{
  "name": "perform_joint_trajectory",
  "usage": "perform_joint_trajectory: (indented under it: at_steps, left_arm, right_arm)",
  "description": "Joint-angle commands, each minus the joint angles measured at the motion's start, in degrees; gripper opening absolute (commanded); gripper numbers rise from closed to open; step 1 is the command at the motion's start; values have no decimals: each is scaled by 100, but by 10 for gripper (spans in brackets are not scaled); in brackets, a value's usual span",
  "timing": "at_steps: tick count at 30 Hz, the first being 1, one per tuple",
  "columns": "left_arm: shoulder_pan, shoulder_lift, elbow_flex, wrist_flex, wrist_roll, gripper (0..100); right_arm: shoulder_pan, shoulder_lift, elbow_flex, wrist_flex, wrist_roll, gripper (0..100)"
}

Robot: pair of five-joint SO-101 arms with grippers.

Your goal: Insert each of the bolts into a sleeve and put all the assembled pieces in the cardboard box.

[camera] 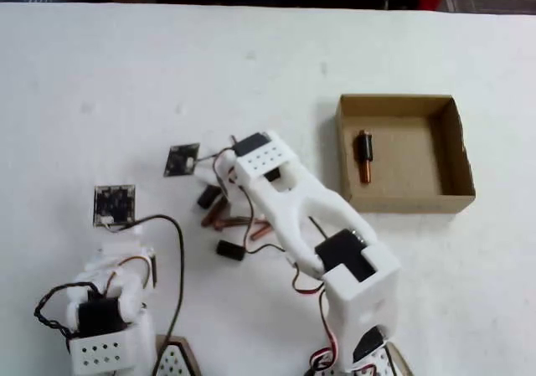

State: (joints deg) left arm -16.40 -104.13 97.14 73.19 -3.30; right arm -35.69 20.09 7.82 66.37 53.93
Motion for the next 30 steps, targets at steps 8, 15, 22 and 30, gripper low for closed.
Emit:
perform_joint_trajectory:
  at_steps: [8, 15, 22, 30]
  left_arm:
    - [-40, -40, -9, 26, -53, 24]
    - [-40, -40, -9, 26, -53, 24]
    - [-40, -40, -9, 26, -53, 24]
    - [-40, -40, -9, 35, -53, 24]
  right_arm:
    - [75, -769, -193, 22, -53, 17]
    - [145, -1543, -185, 295, -703, 17]
    - [699, -2079, -149, 620, -1389, 17]
    - [1684, -1648, -158, 690, -1714, 17]
